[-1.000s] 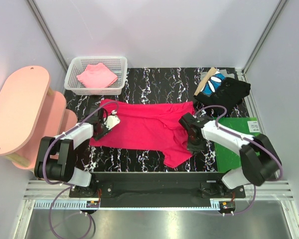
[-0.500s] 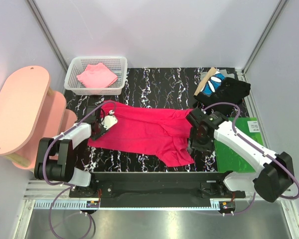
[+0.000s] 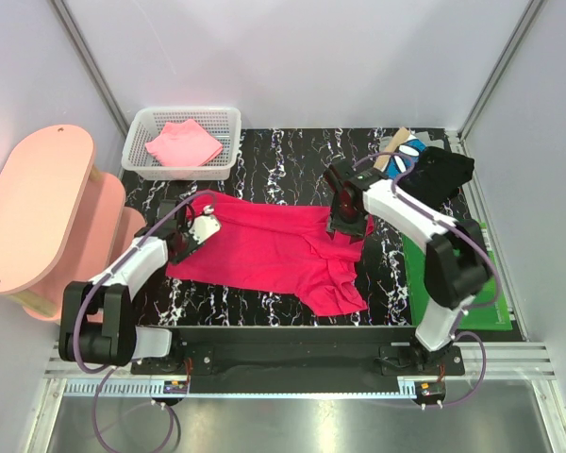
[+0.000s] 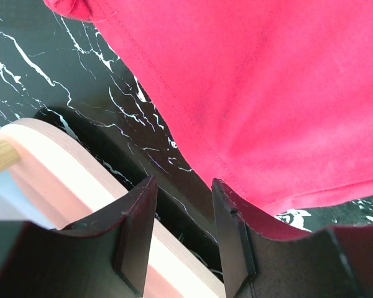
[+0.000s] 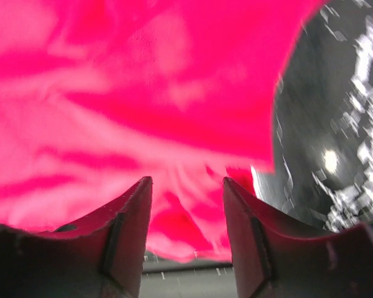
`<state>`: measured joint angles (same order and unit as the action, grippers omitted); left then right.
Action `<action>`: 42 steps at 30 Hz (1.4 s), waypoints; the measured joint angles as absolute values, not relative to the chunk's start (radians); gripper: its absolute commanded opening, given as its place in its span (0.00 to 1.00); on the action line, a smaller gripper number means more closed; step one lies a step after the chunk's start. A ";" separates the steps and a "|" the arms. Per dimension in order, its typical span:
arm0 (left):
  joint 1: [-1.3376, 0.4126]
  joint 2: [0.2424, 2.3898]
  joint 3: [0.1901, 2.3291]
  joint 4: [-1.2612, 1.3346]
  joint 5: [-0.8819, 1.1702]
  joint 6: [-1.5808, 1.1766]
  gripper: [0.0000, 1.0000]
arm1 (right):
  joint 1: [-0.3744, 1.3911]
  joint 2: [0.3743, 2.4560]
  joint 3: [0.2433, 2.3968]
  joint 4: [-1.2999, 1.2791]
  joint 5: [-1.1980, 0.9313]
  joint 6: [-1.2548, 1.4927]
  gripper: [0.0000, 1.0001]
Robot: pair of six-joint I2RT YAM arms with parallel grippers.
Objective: Fold and stack the t-shirts
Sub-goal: Fold the flattened tshirt in 1/3 of the way
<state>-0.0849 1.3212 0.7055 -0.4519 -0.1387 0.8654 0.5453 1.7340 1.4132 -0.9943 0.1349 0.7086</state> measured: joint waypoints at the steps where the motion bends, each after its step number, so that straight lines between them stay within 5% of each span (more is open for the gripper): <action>1: -0.085 1.317 0.707 -0.458 -0.137 0.865 0.45 | 0.536 1.775 1.419 -0.969 0.131 0.705 0.54; 7: -0.085 1.312 0.739 -0.487 -0.123 0.859 0.45 | 0.524 1.919 1.391 -0.868 0.084 0.703 0.53; 21: -0.164 1.338 0.783 -0.509 -0.113 0.809 0.45 | 0.524 1.811 1.223 -0.791 0.063 0.717 0.57; 42: -0.166 1.362 0.783 -0.508 -0.124 0.783 0.46 | 0.464 1.976 1.375 -0.784 0.095 0.662 0.57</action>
<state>-0.1658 1.3624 0.7826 -0.5083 -0.1242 0.7830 0.4644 1.9759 1.3750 -0.7837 0.0948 0.6617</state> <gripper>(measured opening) 0.458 0.561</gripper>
